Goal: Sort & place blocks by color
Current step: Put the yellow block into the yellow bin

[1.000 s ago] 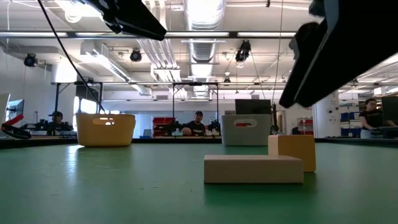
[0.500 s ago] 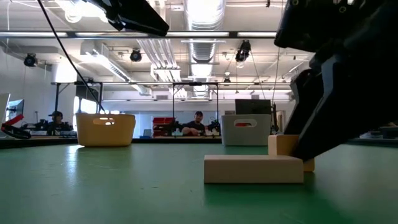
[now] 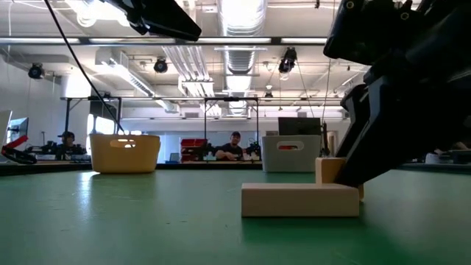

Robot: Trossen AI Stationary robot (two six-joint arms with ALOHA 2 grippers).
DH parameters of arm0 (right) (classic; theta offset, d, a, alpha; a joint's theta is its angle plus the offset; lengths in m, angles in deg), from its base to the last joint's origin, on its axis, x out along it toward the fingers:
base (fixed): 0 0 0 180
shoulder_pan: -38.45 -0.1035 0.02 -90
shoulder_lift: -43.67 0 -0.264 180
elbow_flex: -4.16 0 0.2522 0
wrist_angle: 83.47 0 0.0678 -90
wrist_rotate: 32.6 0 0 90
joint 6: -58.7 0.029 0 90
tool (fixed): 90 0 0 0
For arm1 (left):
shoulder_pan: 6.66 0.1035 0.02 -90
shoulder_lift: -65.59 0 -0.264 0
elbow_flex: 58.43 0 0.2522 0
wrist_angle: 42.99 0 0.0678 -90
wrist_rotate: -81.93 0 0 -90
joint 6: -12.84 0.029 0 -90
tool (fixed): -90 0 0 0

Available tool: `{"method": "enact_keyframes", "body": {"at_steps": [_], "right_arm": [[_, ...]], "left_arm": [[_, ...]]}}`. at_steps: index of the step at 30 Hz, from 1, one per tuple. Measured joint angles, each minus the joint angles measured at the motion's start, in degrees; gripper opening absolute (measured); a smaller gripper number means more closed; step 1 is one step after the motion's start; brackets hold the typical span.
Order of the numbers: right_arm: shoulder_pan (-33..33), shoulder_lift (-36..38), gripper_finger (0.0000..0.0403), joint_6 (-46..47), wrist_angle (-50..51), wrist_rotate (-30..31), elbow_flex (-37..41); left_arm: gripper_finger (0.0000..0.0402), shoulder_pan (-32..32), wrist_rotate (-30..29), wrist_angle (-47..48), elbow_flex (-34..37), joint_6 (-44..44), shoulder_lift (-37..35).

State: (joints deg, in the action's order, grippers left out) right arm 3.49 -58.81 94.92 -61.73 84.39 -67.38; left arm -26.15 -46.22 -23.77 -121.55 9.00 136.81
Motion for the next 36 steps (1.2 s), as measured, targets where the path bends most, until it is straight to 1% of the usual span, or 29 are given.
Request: {"method": "enact_keyframes", "body": {"at_steps": [5, 8, 12, 18, 20, 26, 31, 36], "right_arm": [[0.3, 1.7, 0.0121, -2.4, 1.9, 0.4, 0.0], [0.4, 3.4, 0.0121, -4.9, 4.2, 3.9, 0.0], [1.3, 6.8, 0.0121, -11.0, 6.9, 9.3, 0.0], [4.4, 11.8, 0.0121, -19.1, 5.2, 14.7, 1.6], [4.7, 13.1, 0.0121, -21.9, 2.0, 15.5, 2.9], [5.2, 14.8, 0.0121, -28.6, -11.4, 15.3, 8.4], [6.2, 15.3, 0.0121, -32.8, -25.6, 14.9, 14.0], [7.7, 15.3, 0.0121, -37.7, -38.4, 14.6, 17.5]], "left_arm": [[0.0183, 0.0, -0.2, -2.8, 0.1, 2.8, 0.0], [0.0183, 0.0, -0.2, -4.1, 0.1, 3.0, 0.0], [0.0183, 0.0, -0.2, -5.4, 0.1, 3.0, 0.2], [0.0183, 0.0, -0.2, -7.9, 0.2, 2.8, 1.0], [0.0183, 0.0, -0.2, -7.9, 0.2, 2.8, 1.0], [0.0183, 0.0, -0.2, -8.4, 0.2, 2.7, 1.0], [0.0183, 0.0, -0.2, -8.4, 0.2, 2.7, 1.6], [0.0183, 0.0, -0.2, -8.5, 0.2, 2.7, 2.8]]}}
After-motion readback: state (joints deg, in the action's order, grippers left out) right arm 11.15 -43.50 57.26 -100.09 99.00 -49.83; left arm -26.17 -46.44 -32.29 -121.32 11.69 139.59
